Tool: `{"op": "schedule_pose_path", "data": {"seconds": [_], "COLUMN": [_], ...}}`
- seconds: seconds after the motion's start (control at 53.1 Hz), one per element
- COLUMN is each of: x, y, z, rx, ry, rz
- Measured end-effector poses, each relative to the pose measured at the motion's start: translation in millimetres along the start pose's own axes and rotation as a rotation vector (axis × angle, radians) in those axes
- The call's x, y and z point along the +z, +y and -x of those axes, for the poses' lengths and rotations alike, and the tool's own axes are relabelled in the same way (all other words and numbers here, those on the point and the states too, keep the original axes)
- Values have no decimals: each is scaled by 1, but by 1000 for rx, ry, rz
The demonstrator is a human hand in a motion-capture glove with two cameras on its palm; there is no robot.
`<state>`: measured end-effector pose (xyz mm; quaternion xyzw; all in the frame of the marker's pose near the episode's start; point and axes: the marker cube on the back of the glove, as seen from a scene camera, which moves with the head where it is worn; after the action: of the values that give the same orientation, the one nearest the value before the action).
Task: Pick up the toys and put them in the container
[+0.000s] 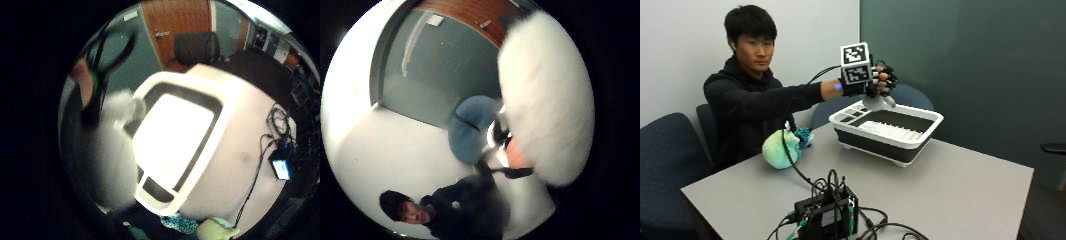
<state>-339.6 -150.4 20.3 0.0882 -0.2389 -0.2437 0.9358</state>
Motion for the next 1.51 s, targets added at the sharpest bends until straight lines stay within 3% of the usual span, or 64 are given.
{"op": "schedule_pose_path", "data": {"seconds": [0.075, 0.226, 0.395, 0.508, 0.715, 0.941, 1.167, 1.318, 1.506], "x": [5, -25, -104, -119, -72, -34, -16, -8, -35], "y": [7, 46, 125, 197, 343, 408, 398, 365, 299], "z": [-10, -22, -73, -100, -149, -171, -177, -189, -195], "rx": [13, 13, 106, 151, 249, 222, 158, 157, 177], "ry": [-28, 62, 285, 339, 451, 442, 374, 153, -9], "rz": [79, 63, 71, 215, 611, 750, 689, 689, 473]}}
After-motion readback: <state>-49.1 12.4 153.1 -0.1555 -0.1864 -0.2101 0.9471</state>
